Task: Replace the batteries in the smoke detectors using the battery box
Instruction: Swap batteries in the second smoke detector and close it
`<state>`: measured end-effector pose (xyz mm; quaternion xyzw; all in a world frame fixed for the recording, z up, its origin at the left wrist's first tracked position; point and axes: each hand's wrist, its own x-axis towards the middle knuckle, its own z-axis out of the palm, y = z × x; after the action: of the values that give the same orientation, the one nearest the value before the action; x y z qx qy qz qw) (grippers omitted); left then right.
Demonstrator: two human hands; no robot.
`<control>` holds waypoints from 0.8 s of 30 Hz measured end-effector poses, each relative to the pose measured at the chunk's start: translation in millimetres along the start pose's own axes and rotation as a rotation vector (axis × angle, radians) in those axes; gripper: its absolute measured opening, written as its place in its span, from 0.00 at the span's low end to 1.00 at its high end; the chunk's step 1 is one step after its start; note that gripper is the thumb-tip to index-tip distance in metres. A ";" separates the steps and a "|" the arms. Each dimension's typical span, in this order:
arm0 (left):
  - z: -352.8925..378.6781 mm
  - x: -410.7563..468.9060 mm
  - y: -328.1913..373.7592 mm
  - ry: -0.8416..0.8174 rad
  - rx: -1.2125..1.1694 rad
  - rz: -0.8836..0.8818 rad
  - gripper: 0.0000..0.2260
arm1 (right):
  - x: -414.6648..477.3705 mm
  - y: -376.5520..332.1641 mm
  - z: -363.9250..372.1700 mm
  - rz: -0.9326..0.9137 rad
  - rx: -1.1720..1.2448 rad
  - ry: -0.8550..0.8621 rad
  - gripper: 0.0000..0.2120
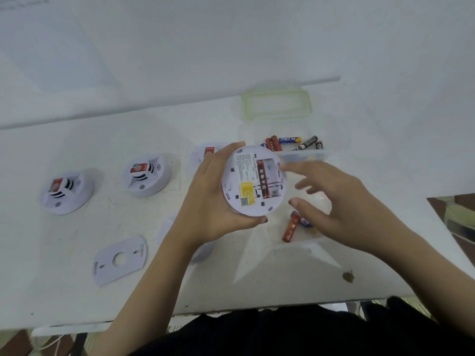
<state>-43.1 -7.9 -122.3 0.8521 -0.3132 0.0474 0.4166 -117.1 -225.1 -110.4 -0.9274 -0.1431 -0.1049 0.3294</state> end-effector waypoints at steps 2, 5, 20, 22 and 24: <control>5.8 0.2 8.8 0.001 -0.007 0.016 0.45 | 3.8 1.6 -2.8 -0.114 -0.083 0.045 0.25; 14.9 0.5 18.0 -0.001 -0.054 0.027 0.43 | 8.8 4.4 -7.4 -0.214 -0.184 0.038 0.25; 30.2 -2.2 26.5 -0.042 -0.023 0.048 0.42 | 15.5 16.4 -20.0 -0.461 -0.386 -0.077 0.23; 30.4 -1.3 27.7 -0.032 -0.024 0.043 0.42 | 17.4 17.4 -18.8 -0.467 -0.389 -0.090 0.24; 31.2 -0.3 29.4 -0.017 -0.033 0.036 0.42 | 18.4 18.7 -16.9 -0.457 -0.385 -0.094 0.25</control>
<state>-65.9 -44.3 -122.7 0.8397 -0.3328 0.0423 0.4270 -95.4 -246.1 -103.1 -0.9203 -0.3408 -0.1585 0.1085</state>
